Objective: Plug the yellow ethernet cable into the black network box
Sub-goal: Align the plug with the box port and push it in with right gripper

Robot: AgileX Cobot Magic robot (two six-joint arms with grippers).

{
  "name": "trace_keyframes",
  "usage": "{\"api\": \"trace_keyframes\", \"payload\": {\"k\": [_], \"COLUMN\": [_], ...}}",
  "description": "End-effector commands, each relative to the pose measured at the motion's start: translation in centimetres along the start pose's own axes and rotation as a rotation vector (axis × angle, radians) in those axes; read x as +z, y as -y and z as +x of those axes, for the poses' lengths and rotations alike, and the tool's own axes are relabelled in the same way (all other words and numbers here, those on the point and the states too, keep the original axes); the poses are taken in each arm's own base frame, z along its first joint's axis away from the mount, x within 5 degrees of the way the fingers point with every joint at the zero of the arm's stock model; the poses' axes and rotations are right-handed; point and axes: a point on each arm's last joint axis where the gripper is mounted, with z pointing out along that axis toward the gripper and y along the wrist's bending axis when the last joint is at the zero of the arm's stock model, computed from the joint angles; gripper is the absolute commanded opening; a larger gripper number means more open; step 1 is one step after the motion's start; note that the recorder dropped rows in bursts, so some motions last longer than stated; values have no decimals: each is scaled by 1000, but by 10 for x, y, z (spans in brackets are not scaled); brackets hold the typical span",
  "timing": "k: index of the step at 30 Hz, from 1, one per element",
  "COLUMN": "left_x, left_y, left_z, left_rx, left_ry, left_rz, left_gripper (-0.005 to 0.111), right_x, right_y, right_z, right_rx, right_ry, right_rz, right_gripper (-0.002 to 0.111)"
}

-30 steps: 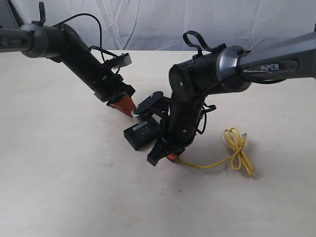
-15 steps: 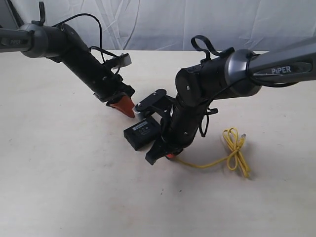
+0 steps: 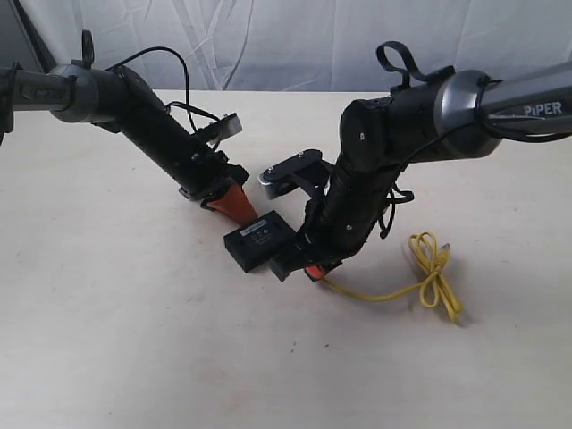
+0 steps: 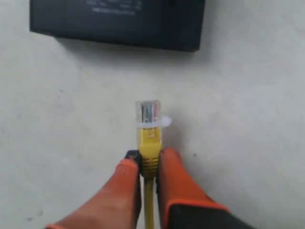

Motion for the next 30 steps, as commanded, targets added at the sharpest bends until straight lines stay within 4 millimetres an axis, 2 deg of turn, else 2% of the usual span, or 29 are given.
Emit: {"api": "trace_keyframes", "payload": {"k": [1, 9, 21, 30], "left_x": [2, 2, 2, 2], "left_y": [3, 2, 2, 2], "left_z": [1, 2, 2, 2], "left_rx": [8, 22, 23, 26], "left_ry": [-22, -33, -29, -29], "left_rz": [26, 15, 19, 19], "left_gripper": [0, 0, 0, 0], "right_x": [11, 12, 22, 10], "right_y": [2, 1, 4, 4], "right_z": [-4, -23, -21, -35], "right_rx": [34, 35, 23, -8], "right_ry": [22, 13, -12, 4], "right_rz": [-12, -39, -28, -21], "right_gripper": [-1, -1, -1, -1]}}
